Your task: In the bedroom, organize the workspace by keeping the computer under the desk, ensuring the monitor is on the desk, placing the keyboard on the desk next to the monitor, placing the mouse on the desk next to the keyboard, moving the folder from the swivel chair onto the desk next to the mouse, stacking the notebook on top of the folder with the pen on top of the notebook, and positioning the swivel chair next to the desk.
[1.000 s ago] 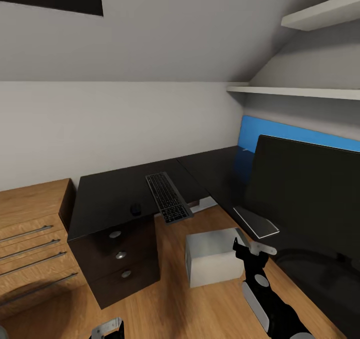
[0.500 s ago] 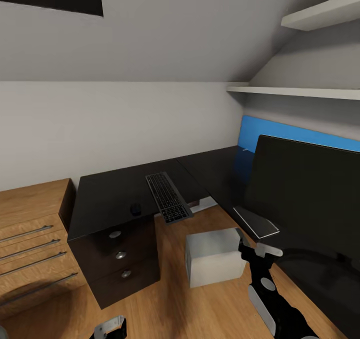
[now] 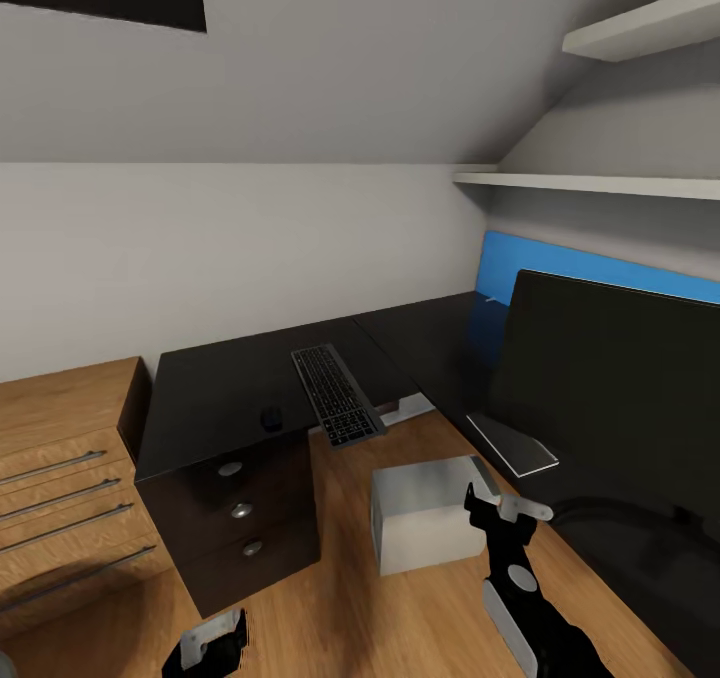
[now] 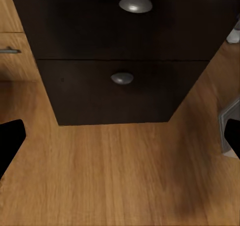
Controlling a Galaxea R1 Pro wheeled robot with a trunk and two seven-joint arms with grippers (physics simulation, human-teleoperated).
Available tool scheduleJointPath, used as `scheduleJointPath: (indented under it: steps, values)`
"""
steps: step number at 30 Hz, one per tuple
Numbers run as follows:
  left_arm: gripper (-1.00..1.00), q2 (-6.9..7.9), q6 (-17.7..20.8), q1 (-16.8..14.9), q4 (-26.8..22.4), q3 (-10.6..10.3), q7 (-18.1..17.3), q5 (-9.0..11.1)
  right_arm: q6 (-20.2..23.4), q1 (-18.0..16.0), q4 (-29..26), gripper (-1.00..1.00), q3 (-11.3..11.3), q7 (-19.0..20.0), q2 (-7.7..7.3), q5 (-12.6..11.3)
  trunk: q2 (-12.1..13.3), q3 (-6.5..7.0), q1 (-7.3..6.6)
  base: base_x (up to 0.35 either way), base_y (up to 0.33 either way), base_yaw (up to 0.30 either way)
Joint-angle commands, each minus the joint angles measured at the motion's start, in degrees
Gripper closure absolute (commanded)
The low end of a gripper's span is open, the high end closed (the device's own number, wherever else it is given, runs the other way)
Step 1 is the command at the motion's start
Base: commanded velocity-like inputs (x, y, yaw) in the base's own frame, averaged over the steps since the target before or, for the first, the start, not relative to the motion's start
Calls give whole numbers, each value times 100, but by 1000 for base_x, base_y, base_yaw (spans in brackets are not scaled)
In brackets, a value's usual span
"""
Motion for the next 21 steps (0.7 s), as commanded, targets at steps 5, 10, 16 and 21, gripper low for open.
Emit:
scheduleJointPath:
  steps: [5, 10, 16, 21]
  values:
    - [-100, 61, -109, -3, 49, 7, -9, 36, -22, 2, -27, -100, 38, -69, -2, -55, -3, -6, 0, 0, 0, 0]
    - [-100, 70, -117, -3, 134, 9, -7, 38, -18, 4, -35, -100, 38, -83, 0, -54, -3, -6, 0, 0, 0, 0]
    - [-100, 80, -117, -3, 177, 13, -5, 38, -20, 4, -33, -100, 38, -87, 7, -54, -3, -6, 0, 0, 0, -64]
    - [-100, 78, -119, -3, 187, 11, -5, 38, -24, 4, -33, -100, 38, -88, 8, -54, -3, -6, 0, 0, 0, -210]
